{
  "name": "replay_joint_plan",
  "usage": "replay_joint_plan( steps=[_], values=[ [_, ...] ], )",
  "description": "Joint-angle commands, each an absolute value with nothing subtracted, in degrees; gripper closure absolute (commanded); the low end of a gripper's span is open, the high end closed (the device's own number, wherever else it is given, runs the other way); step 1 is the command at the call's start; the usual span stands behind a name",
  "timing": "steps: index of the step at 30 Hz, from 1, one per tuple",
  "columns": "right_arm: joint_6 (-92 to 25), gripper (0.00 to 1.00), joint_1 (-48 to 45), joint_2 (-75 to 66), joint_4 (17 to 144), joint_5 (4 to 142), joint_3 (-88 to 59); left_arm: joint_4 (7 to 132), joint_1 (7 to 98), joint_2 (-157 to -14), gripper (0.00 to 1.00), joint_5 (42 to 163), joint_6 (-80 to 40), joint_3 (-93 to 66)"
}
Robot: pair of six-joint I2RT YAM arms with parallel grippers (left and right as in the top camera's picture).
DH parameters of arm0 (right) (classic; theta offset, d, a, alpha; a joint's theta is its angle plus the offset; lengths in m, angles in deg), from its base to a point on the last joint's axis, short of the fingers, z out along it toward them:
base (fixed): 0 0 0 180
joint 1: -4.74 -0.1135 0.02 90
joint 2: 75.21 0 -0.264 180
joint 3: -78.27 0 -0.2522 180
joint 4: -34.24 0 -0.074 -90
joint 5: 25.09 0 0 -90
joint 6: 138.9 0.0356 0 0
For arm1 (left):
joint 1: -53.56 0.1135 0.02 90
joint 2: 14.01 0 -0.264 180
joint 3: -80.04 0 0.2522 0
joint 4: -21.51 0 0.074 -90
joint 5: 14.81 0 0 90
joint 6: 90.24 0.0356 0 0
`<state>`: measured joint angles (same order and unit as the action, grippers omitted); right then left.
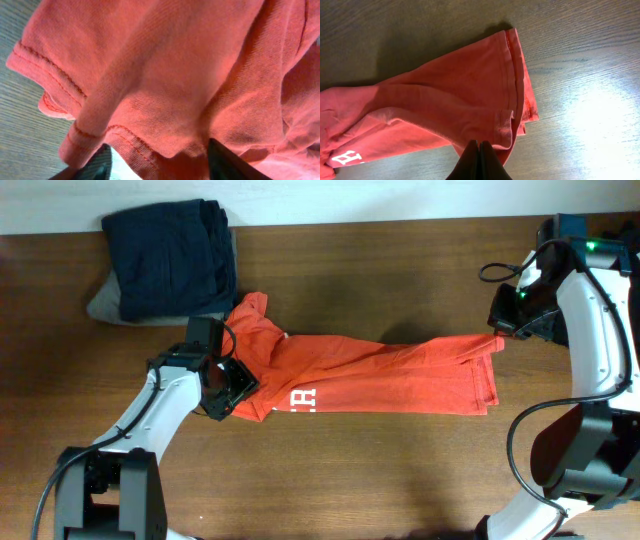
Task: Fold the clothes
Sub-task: 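Grasp the left end of the red T-shirt with the left gripper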
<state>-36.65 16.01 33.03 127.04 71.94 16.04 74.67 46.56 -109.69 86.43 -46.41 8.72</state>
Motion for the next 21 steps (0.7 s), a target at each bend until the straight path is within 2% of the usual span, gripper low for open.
replay_joint_plan(
  steps=[1, 4, 7, 9, 15, 17, 20, 21],
  values=[
    [-36.38, 0.96, 16.34, 32.07, 126.89, 72.22, 16.17, 74.34, 46.43, -108.38, 0.45, 85.84, -45.8, 8.22],
    [-36.38, 0.96, 16.34, 32.07, 126.89, 72.24, 16.17, 74.25, 46.43, -108.38, 0.51, 85.84, -45.8, 8.22],
    [-36.38, 0.96, 16.34, 32.07, 126.89, 72.24, 16.17, 74.25, 46.43, -108.38, 0.53, 85.84, -45.8, 8.22],
    [-36.38, 0.96, 16.34, 32.07, 126.89, 72.24, 16.17, 73.99, 46.43, -108.38, 0.6, 85.84, -45.8, 8.22],
    [-36.38, 0.96, 16.34, 32.07, 126.89, 72.24, 16.17, 73.42, 46.43, -108.38, 0.71, 85.86, -45.8, 8.2],
    [-36.38, 0.96, 16.34, 32.07, 126.89, 72.24, 16.17, 73.38, 46.43, -108.38, 0.79, 85.86, -45.82, 8.22],
    [-36.38, 0.96, 16.34, 32.07, 126.85, 72.24, 16.17, 73.58, 46.43, -108.38, 0.81, 86.17, -45.8, 8.22],
    [-36.38, 0.96, 16.34, 32.07, 126.85, 72.24, 16.17, 73.79, 46.43, -108.38, 0.73, 86.58, -45.8, 8.22]
  ],
)
